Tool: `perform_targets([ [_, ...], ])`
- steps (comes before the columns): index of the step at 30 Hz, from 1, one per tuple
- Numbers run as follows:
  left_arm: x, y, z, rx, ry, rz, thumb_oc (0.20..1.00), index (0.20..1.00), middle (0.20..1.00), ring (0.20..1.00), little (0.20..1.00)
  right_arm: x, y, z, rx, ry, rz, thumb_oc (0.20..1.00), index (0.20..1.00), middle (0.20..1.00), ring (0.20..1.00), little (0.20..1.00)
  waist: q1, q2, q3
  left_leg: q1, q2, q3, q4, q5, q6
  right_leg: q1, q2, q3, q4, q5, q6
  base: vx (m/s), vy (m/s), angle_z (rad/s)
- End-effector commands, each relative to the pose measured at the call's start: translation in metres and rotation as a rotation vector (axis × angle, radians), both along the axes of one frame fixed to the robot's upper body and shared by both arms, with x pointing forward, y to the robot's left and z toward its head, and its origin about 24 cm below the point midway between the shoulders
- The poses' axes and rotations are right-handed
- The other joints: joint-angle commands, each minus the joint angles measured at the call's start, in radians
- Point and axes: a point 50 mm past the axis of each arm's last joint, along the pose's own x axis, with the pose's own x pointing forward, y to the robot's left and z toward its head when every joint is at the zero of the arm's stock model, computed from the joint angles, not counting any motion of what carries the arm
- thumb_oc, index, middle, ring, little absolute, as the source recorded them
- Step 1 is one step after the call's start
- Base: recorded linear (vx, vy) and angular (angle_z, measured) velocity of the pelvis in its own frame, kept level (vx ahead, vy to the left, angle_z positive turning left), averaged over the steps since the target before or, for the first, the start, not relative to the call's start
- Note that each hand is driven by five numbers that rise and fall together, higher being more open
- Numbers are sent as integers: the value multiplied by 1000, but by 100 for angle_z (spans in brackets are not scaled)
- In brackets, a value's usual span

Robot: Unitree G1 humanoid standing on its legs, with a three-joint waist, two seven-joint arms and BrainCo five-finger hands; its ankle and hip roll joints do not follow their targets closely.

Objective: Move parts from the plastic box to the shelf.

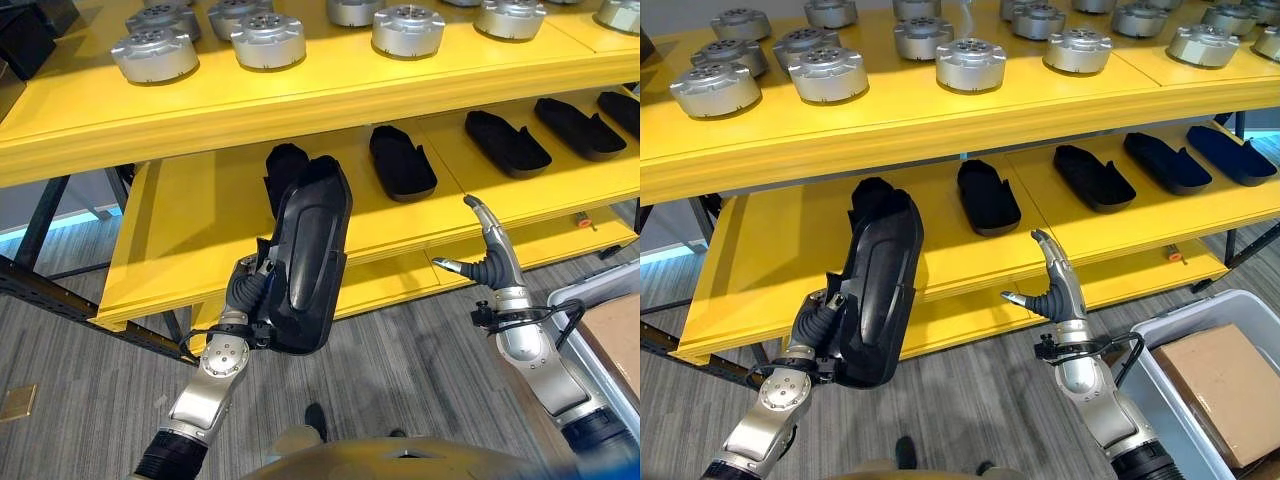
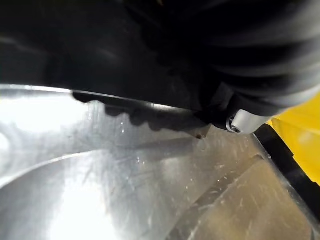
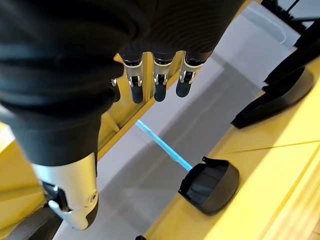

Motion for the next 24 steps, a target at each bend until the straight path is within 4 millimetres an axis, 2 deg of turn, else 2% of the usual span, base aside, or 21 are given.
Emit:
perform_targets([
  [1, 13, 2, 27, -42, -166, 49, 200, 200, 200, 200, 200, 5, 4, 21, -13, -142, 31, 1000, 1000, 1000, 1000, 1000, -26, 15, 15, 94, 110, 59, 182, -100, 22, 25, 34, -28, -33, 111, 57, 66, 132, 5],
  [2, 12, 6, 28, -55, -169, 81, 200, 200, 200, 200, 200, 7, 4, 18, -18, -134, 35, 1000, 1000, 1000, 1000, 1000, -20, 27, 17, 106, 114, 10, 139, -69, 19, 29, 34, -11, -23, 108, 54, 77, 150, 2],
  [3, 12, 8, 29, -56, -171, 91, 200, 200, 200, 200, 200, 7, 5, 18, -19, -131, 39, 1000, 1000, 1000, 1000, 1000, -17, 30, 17, 112, 113, -4, 121, -60, 18, 31, 34, -7, -22, 107, 54, 96, 219, -1],
  [4, 11, 13, 30, -55, -178, 113, 200, 200, 200, 200, 200, 7, 5, 18, -24, -126, 50, 1000, 1000, 1000, 1000, 1000, -15, 38, 12, 125, 123, -34, 62, -25, 11, 32, 31, 4, -23, 107, 56, 86, 233, -23],
  [5, 10, 16, 32, -37, -188, 120, 200, 200, 200, 200, 200, 6, 3, 19, -28, -122, 58, 1000, 1000, 1000, 1000, 1000, -16, 46, 8, 138, 145, -58, 8, 14, -3, 37, 27, 11, -24, 102, 60, 128, 386, -43],
  [6, 9, 21, 34, -28, -205, 133, 200, 200, 200, 200, 200, 5, 3, 19, -33, -111, 72, 1000, 1000, 1000, 1000, 1000, -20, 56, 3, 148, 193, -96, -67, 81, -26, 41, 19, 23, -17, 90, 65, 143, 426, -46],
  [7, 7, 23, 33, -46, -204, 140, 200, 200, 200, 200, 200, 4, 4, 19, -41, -108, 86, 1000, 1000, 1000, 1000, 1000, -18, 63, 1, 155, 225, -125, -124, 115, -40, 46, 5, 31, -9, 81, 73, 134, 398, -35],
  [9, 6, 23, 32, -58, -205, 144, 200, 200, 200, 200, 200, 3, 4, 18, -51, -104, 94, 1000, 1000, 1000, 1000, 1000, -15, 64, 0, 158, 267, -145, -166, 169, -56, 58, -15, 36, 3, 69, 81, 96, 280, -37],
  [11, 5, 23, 30, -71, -202, 136, 200, 200, 200, 200, 200, 3, 3, 18, -60, -108, 87, 1000, 1000, 1000, 1000, 1000, -16, 64, 1, 148, 300, -143, -183, 201, -66, 63, -35, 33, 25, 53, 82, 66, 324, -41],
  [12, 6, 20, 29, -77, -192, 124, 200, 200, 200, 200, 200, 3, 2, 17, -69, -108, 75, 1000, 1000, 1000, 1000, 1000, -22, 69, 1, 143, 316, -141, -185, 202, -69, 62, -45, 33, 51, 38, 82, 61, 407, -26],
  [15, 9, 16, 27, -41, -194, 97, 200, 200, 200, 200, 200, 5, -3, 12, -64, -66, 49, 1000, 1000, 1000, 1000, 1000, -35, 80, -2, 157, 311, -128, -182, 179, -68, 62, -50, 33, 80, 24, 81, 15, 365, -1],
  [17, 15, 10, 28, -30, -184, 58, 200, 200, 200, 200, 200, 3, -9, 8, -27, -29, 28, 1000, 1000, 1000, 1000, 1000, -45, 78, -7, 167, 270, -110, -178, 125, -54, 66, -56, 36, 69, 38, 92, -17, 367, 4],
  [20, 16, 7, 29, -16, -190, 35, 200, 200, 200, 200, 200, -2, -11, 4, -11, 5, 34, 1000, 1000, 1000, 1000, 1000, -41, 63, -12, 207, 207, -103, -213, 31, -35, 70, -71, 47, 10, 93, 120, -10, 231, 3],
  [24, 12, 9, 30, -5, -195, 27, 200, 200, 200, 200, 200, -2, -8, 9, -14, -1, 64, 1000, 1000, 1000, 1000, 1000, -19, 42, -21, 242, 176, -100, -252, -14, -27, 76, -80, 32, -47, 136, 147, 18, 90, 5],
])
